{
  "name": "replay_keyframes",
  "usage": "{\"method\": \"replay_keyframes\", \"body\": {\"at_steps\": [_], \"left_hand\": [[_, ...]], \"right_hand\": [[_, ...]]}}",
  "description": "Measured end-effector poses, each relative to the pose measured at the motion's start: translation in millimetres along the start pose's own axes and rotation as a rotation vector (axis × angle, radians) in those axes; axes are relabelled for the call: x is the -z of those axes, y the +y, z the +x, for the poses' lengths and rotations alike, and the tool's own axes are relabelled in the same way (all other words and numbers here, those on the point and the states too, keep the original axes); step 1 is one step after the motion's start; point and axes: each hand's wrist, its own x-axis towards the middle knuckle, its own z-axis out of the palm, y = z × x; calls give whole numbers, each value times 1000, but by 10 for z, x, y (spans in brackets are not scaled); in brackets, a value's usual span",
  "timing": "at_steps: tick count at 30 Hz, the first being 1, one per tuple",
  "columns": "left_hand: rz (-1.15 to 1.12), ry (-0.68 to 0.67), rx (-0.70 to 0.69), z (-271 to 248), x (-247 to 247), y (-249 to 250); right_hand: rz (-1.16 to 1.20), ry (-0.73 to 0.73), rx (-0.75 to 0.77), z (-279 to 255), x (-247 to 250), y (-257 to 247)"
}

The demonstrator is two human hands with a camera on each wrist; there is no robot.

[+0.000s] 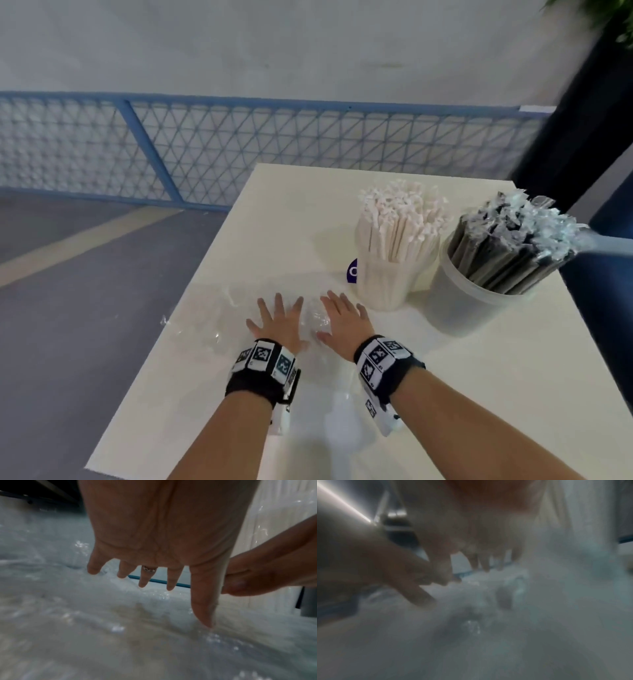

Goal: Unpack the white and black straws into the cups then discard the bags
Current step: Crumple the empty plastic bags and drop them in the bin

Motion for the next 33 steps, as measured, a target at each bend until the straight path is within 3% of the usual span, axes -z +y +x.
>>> {"method": "replay_keyframes", "body": {"at_steps": [2,5,9,12,14,17,23,25,28,31,33], "left_hand": [[11,-9,-34,-15,-53,-65],[17,-10,-100,-58,-132,-181],[82,65,-162,-131,-187,-428],[-25,289,15,-199,-189,-644],[-335,375,201,-252,-138,-783],[-841,263,266,-197,-79,-954],[-1425,32,169,-35,50,-910],[-1434,-35,207,-17,79,-929],[-1266,-66,249,12,91,-924],[-1290,-99,157,39,27,-897],[-1421,-146,63,21,-5,-923]], "right_hand": [[-38,-51,-43,100,-84,-69],[-91,36,-104,190,-169,-148],[44,12,-165,281,-210,-170],[239,26,-181,278,-176,-128],[413,89,-177,233,-159,-102],[654,153,-162,180,-164,-119],[826,228,-116,128,-168,-280],[912,239,-116,100,-144,-314],[882,224,-85,50,-119,-349],[852,240,-38,-18,-125,-336],[839,243,-28,-74,-112,-323]]}}
